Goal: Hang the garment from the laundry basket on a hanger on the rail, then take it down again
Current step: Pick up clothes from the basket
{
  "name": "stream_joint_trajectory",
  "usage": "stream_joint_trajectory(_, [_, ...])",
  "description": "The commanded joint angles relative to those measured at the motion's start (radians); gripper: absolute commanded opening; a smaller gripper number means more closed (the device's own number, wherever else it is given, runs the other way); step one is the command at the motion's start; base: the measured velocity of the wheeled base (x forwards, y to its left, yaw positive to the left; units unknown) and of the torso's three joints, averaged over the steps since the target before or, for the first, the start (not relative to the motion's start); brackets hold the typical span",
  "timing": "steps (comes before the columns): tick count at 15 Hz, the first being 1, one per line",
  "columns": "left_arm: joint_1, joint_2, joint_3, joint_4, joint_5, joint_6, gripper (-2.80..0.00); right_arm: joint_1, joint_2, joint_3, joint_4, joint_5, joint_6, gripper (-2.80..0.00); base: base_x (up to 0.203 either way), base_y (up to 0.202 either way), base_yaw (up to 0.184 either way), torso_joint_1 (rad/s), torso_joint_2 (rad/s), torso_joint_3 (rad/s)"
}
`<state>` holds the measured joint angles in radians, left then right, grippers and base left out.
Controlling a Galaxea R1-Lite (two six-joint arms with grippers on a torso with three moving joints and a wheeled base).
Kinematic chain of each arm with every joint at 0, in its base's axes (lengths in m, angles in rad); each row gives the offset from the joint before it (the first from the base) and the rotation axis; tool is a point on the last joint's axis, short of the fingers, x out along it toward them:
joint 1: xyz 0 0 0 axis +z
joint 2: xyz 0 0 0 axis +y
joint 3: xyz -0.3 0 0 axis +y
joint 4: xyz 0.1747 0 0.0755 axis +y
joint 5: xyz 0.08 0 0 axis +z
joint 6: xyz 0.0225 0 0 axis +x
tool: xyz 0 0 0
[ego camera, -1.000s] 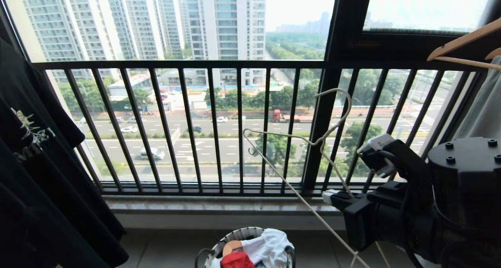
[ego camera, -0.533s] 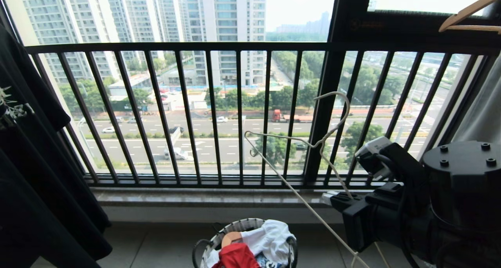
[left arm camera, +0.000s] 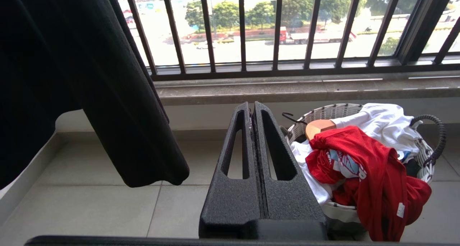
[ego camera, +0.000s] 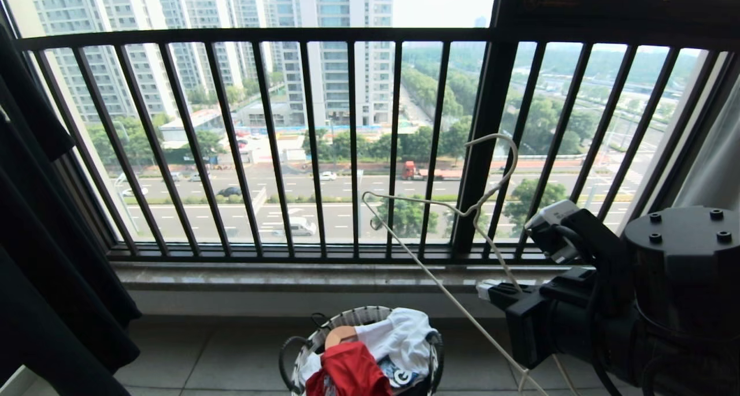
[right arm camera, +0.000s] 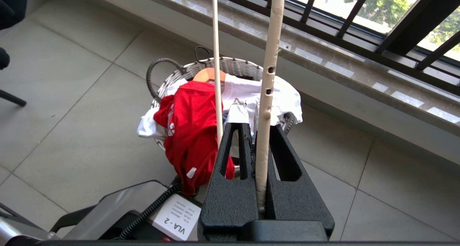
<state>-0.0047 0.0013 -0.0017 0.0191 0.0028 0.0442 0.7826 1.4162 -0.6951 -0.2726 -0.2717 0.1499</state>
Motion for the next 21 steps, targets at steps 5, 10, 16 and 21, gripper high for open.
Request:
stream_joint_trajectory(5, [0.000, 0.000, 0.000, 0.001, 0.000, 0.000, -2.80, 0.000, 0.000, 0.000, -0.006, -0.001, 0.000, -2.80, 0.000, 0.000, 0.000, -0.120, 0.46, 0.335])
stream_joint_trajectory(10, [0.000, 0.000, 0.000, 0.001, 0.000, 0.000, -2.80, 0.000, -0.005, 0.000, -0.016, -0.001, 0.000, -2.80, 0.000, 0.000, 0.000, -0.058, 0.42, 0.353])
stream_joint_trajectory(16, [0.000, 0.000, 0.000, 0.001, 0.000, 0.000, -2.80, 0.000, -0.021, 0.001, -0.029, -0.001, -0.001, -2.80, 0.000, 0.000, 0.000, -0.004, 0.06, 0.053])
stream_joint_trajectory(21, [0.000, 0.000, 0.000, 0.001, 0.000, 0.000, -2.80, -0.002, -0.034, 0.002, -0.034, -0.001, -0.015, -2.80, 0.000, 0.000, 0.000, 0.000, 0.00, 0.000])
